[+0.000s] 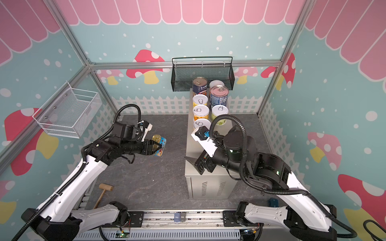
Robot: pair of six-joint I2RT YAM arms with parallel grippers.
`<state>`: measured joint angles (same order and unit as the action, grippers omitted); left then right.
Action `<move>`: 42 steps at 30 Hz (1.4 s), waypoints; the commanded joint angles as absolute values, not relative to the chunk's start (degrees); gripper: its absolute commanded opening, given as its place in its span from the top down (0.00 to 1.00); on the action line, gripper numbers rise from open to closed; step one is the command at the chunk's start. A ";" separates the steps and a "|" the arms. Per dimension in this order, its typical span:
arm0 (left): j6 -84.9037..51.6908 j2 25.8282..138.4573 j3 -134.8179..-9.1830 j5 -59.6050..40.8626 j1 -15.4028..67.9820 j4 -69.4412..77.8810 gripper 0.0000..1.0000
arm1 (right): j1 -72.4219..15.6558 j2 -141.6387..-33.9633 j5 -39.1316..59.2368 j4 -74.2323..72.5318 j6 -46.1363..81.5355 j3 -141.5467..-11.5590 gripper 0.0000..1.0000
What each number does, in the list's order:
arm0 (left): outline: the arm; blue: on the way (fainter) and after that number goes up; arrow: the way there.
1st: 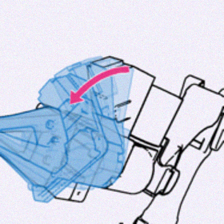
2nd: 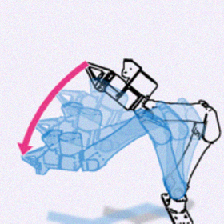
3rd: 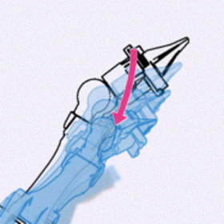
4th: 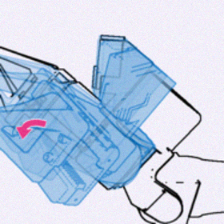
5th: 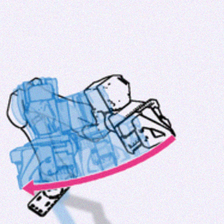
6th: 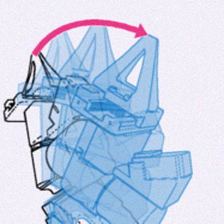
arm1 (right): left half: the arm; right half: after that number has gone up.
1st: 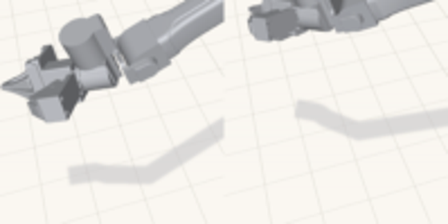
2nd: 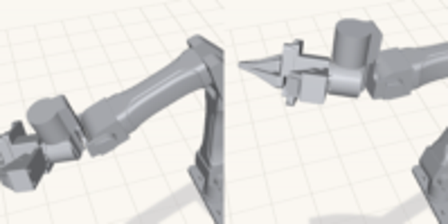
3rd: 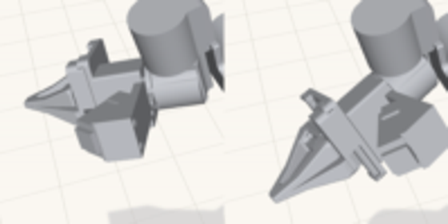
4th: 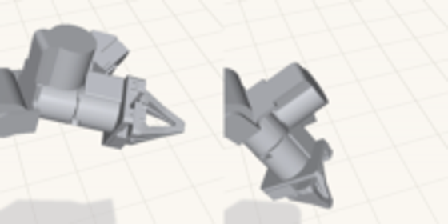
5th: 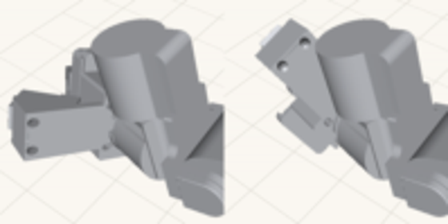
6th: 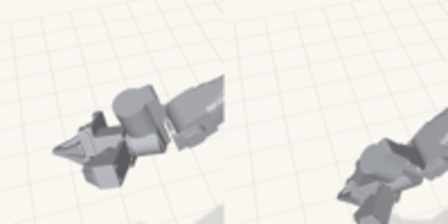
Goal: Place and organize the canned foods onto the counter
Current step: 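Carry the sardine tin over the cabinet top beside the cans with left gripper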
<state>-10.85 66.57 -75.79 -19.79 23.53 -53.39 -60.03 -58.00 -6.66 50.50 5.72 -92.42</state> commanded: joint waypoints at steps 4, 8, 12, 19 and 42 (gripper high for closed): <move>-4.43 64.83 -84.94 -26.02 31.56 -61.96 0.91 | -60.34 -57.54 -18.88 57.85 10.67 -92.78 0.01; -2.62 66.54 -91.16 -23.71 38.85 -66.20 0.92 | -60.33 -56.89 -23.85 60.45 14.63 -93.18 0.01; -2.11 68.00 -95.92 -21.78 44.34 -68.42 0.93 | -60.35 -55.20 -26.96 62.66 18.01 -92.99 0.00; -1.08 72.34 -103.80 -15.17 53.10 -72.19 0.95 | -60.36 -56.00 -30.71 69.08 22.07 -92.38 0.00; 4.95 100.55 -139.01 -7.77 64.02 -86.35 0.93 | -60.37 -50.99 -35.69 72.78 23.47 -92.73 0.00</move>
<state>2.57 96.92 -137.19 -6.96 63.16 -84.68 -60.05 -51.37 -35.18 71.83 23.83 -91.79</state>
